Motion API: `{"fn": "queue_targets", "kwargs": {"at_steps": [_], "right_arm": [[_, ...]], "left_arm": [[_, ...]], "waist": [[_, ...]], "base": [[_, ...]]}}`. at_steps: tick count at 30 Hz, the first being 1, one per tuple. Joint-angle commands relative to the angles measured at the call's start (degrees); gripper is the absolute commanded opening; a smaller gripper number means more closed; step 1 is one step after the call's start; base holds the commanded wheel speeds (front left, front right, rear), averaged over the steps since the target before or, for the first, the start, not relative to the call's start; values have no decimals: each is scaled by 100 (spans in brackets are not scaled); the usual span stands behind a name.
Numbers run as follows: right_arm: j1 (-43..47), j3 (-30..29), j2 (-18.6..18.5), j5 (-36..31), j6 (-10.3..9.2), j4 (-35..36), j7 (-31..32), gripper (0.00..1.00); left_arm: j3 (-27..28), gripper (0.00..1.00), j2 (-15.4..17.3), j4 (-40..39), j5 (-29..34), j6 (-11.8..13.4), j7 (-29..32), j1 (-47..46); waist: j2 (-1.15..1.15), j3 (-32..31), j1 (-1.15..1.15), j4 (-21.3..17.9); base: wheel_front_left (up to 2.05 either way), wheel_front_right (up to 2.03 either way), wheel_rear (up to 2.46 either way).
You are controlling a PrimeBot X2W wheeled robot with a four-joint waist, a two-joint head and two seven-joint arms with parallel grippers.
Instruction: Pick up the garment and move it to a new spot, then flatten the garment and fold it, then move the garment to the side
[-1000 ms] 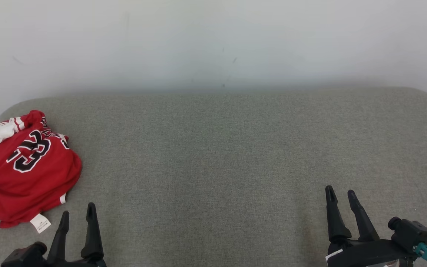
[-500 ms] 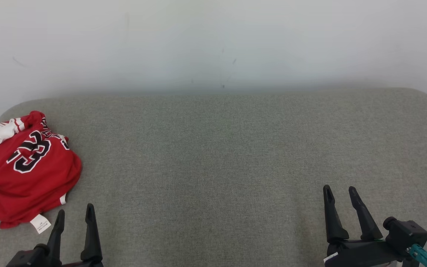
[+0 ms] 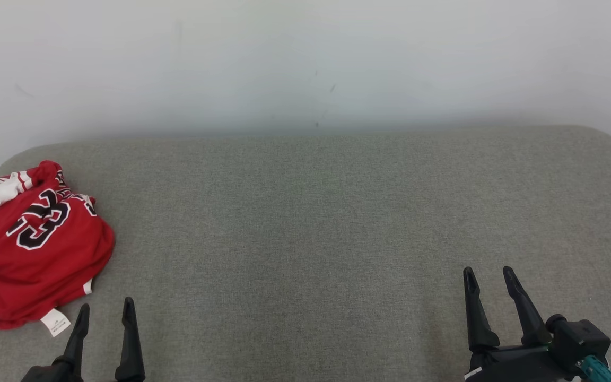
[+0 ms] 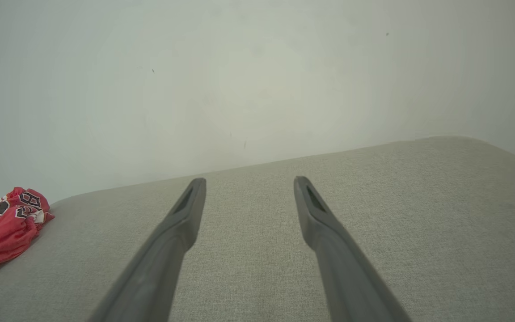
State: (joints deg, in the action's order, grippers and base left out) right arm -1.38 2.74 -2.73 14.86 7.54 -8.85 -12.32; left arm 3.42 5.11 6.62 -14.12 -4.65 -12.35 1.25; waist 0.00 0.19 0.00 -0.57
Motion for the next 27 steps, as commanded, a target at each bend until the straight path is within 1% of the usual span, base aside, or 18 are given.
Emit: {"fn": "queue_targets", "kwargs": {"at_steps": [1,15,25,27], "right_arm": [[7,-9,-22,-132,-8,52,-53,100],[67,-10,-23,-489,-9,11,-201,100],[112,-5,-23,-698,-10,-90,-297,100],[117,-16,-23,-644,-10,-115,-296,100]], "left_arm": [[23,100,38,-28,116,-30,-51,26],[76,100,91,94,546,-107,-200,70],[-16,100,168,215,617,-209,-296,100],[-30,100,188,241,556,-220,-290,92]], "waist": [[0,2,0,-4],[0,-23,0,-41],[0,-41,0,-46],[0,-49,0,-41]], "base": [[0,0,0],[0,0,0],[0,0,0],[0,0,0]]}}
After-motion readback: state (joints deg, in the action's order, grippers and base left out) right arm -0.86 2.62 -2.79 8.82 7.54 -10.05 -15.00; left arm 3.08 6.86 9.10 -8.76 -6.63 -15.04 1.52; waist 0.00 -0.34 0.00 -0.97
